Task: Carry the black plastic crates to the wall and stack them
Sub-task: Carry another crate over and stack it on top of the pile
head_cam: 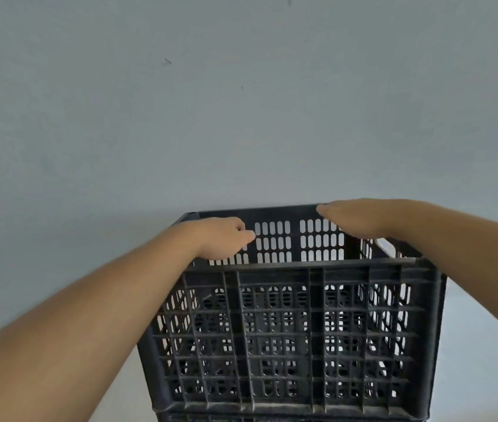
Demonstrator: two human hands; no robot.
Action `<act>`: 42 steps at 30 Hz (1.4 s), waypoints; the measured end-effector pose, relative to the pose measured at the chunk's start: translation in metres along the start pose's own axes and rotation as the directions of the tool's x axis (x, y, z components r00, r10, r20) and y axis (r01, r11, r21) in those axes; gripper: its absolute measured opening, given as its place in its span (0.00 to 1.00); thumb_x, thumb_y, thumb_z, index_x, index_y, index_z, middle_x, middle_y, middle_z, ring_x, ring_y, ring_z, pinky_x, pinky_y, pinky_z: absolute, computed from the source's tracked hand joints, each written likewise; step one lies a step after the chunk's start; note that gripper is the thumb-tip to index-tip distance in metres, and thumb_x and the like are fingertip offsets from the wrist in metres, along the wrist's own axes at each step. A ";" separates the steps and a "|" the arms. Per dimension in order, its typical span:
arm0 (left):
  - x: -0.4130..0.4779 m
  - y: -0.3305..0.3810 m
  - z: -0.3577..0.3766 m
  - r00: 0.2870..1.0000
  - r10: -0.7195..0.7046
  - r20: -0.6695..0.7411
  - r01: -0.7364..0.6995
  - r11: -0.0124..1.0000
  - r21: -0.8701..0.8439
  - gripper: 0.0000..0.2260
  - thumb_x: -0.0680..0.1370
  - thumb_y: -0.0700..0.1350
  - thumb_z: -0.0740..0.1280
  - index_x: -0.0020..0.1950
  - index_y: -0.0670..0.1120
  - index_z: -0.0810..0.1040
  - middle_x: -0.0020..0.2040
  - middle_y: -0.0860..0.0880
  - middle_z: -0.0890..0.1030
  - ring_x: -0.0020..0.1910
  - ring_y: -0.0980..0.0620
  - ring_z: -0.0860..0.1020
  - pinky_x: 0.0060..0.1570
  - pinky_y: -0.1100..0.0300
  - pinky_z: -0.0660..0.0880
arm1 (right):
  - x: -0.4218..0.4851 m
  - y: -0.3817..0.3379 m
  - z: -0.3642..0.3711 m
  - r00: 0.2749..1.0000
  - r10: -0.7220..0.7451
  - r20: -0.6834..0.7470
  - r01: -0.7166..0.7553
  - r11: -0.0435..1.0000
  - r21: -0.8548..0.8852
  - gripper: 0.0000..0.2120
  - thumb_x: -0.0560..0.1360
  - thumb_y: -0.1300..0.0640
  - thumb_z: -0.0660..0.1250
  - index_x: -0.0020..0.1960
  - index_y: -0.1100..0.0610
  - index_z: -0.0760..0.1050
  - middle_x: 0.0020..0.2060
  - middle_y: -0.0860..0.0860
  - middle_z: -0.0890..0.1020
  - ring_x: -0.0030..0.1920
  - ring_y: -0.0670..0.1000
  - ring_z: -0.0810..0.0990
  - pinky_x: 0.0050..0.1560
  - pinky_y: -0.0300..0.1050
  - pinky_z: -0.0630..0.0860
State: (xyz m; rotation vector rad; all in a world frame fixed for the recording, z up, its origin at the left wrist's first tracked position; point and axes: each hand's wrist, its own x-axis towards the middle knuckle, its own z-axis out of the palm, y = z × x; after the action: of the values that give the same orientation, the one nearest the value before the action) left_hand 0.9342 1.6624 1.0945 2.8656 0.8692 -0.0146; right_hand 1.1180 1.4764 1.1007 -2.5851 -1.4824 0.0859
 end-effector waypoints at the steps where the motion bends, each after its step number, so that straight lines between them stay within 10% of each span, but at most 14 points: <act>1: 0.003 -0.005 -0.005 1.000 -0.013 -0.014 0.013 1.000 0.003 0.28 0.85 0.62 0.50 0.83 0.53 0.59 0.82 0.50 0.63 0.79 0.47 0.62 0.72 0.51 0.59 | 0.002 0.006 -0.003 1.000 0.007 -0.016 -0.006 1.000 0.010 0.28 0.85 0.42 0.40 0.81 0.54 0.54 0.79 0.51 0.58 0.78 0.53 0.57 0.74 0.50 0.52; 15: 0.081 -0.121 -0.032 0.999 -0.047 0.022 0.049 0.992 -0.115 0.23 0.84 0.63 0.53 0.78 0.59 0.66 0.78 0.57 0.66 0.76 0.53 0.64 0.75 0.52 0.58 | 0.062 0.074 -0.017 0.981 0.163 -0.102 -0.162 0.987 0.023 0.26 0.84 0.43 0.43 0.67 0.57 0.70 0.68 0.55 0.74 0.66 0.54 0.71 0.69 0.52 0.63; 27: 0.121 -0.165 0.008 0.993 0.116 -0.017 -0.117 0.993 -0.012 0.34 0.75 0.73 0.53 0.77 0.61 0.66 0.80 0.57 0.62 0.74 0.64 0.57 0.70 0.63 0.52 | 0.082 0.118 0.025 0.970 0.230 0.073 -0.220 0.967 -0.130 0.36 0.81 0.34 0.45 0.82 0.53 0.43 0.80 0.44 0.41 0.78 0.44 0.40 0.75 0.45 0.41; 42: 0.120 -0.160 0.009 0.998 0.053 -0.029 -0.052 0.999 0.006 0.34 0.77 0.70 0.55 0.81 0.58 0.59 0.84 0.53 0.47 0.82 0.55 0.40 0.77 0.55 0.41 | 0.085 0.118 0.026 0.972 0.228 0.064 -0.218 0.967 -0.133 0.41 0.77 0.30 0.48 0.82 0.51 0.42 0.80 0.43 0.42 0.78 0.44 0.41 0.76 0.47 0.43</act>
State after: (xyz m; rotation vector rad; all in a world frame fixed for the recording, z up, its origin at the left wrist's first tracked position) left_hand 0.9457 1.8584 1.0575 2.8995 0.8001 0.0305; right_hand 1.2580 1.4941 1.0575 -2.8729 -1.2513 0.1267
